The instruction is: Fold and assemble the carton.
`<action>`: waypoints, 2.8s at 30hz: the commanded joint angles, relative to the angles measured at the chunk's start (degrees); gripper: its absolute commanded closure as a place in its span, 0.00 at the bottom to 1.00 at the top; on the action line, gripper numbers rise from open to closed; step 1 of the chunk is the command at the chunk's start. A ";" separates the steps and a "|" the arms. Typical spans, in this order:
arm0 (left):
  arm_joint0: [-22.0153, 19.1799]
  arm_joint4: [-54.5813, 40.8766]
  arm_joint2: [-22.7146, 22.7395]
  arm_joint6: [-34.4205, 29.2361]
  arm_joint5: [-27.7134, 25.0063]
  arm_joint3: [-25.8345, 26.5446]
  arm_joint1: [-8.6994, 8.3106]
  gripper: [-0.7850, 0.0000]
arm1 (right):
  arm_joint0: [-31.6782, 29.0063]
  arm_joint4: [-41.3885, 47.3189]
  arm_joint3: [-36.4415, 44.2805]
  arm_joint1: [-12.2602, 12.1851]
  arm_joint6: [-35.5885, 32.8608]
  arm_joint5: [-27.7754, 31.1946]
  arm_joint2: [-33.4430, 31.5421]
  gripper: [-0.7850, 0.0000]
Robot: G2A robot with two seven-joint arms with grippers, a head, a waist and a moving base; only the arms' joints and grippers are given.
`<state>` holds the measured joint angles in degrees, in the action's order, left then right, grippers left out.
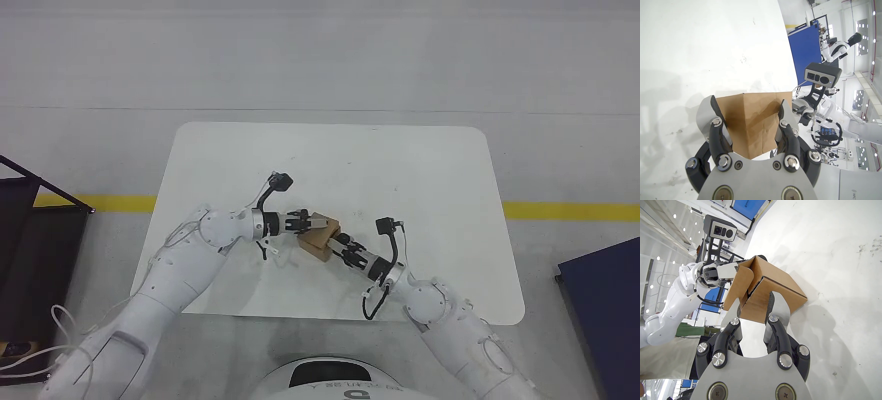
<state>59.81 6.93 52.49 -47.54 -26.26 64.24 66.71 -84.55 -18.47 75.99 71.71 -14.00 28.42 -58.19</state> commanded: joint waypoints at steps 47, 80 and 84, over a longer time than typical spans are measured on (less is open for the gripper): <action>-0.52 4.32 -1.54 1.74 4.03 0.11 0.68 0.31 | -0.03 -4.14 1.81 -0.09 1.72 -3.35 0.09 0.63; -0.27 4.24 -1.27 1.66 3.38 -0.17 0.80 0.32 | 2.60 -3.53 -1.49 0.87 6.01 -6.52 0.20 0.77; -0.39 4.18 -1.37 1.52 3.31 -0.20 0.87 0.27 | 2.32 -3.62 -0.73 0.85 6.30 -6.26 -0.08 0.71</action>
<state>59.47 11.15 51.17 -45.96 -22.89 64.05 67.56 -82.12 -22.15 74.98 72.58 -7.83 22.00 -58.18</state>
